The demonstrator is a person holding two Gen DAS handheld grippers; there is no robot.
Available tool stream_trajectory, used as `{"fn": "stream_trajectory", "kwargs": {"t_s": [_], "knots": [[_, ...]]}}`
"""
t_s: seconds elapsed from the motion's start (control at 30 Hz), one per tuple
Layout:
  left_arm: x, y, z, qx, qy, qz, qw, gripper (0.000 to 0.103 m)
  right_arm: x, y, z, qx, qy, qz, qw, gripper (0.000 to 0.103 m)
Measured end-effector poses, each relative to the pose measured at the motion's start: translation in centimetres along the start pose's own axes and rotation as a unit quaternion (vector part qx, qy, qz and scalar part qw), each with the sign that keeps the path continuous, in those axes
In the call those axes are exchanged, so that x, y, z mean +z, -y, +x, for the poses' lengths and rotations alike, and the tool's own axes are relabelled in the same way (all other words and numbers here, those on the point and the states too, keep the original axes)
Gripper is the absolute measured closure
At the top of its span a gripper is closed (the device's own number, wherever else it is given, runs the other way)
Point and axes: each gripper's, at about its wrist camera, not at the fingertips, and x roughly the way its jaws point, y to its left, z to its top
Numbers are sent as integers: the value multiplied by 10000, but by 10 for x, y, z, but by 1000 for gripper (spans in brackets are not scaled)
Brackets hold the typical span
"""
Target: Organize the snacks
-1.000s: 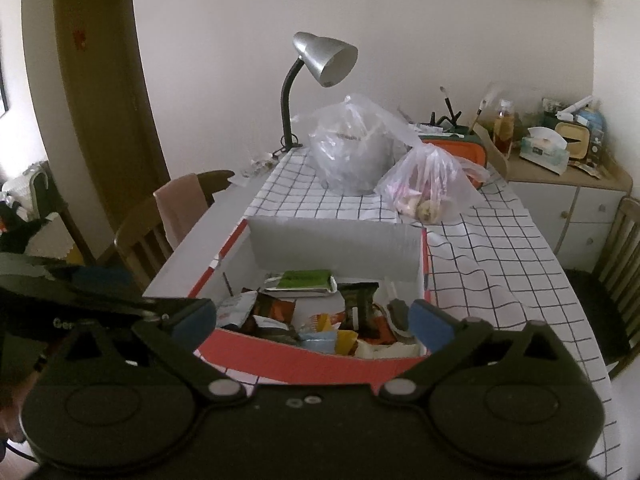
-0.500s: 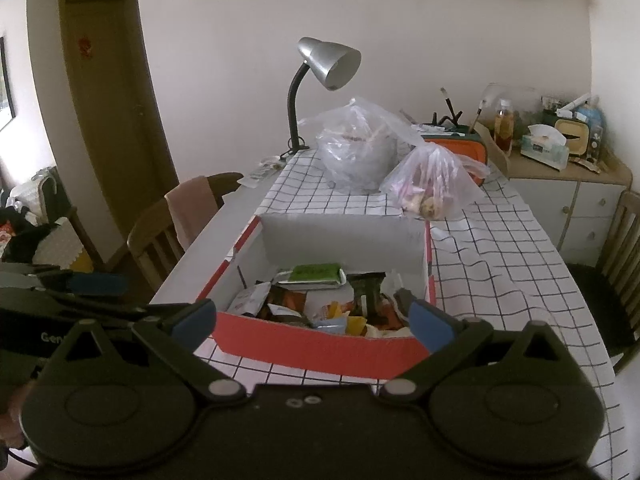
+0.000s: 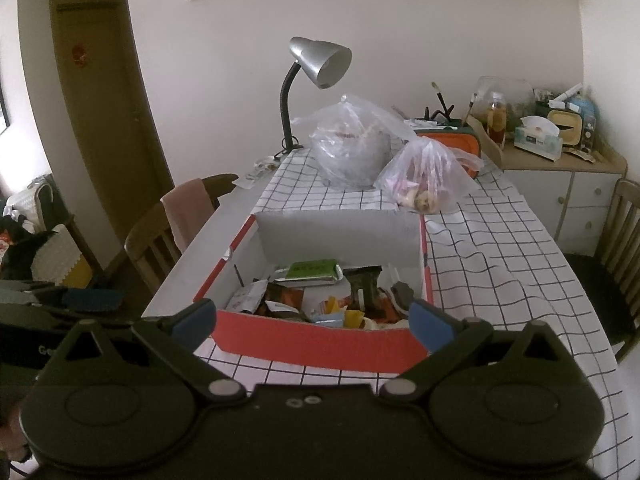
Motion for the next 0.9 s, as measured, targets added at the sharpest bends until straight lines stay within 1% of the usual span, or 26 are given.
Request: {"fn": "stream_trajectory", "kwargs": {"t_s": [0.9], "knots": [[2, -1, 0, -23, 3, -2, 10000, 8, -1, 0, 3, -13, -23, 48, 10000, 0]]}}
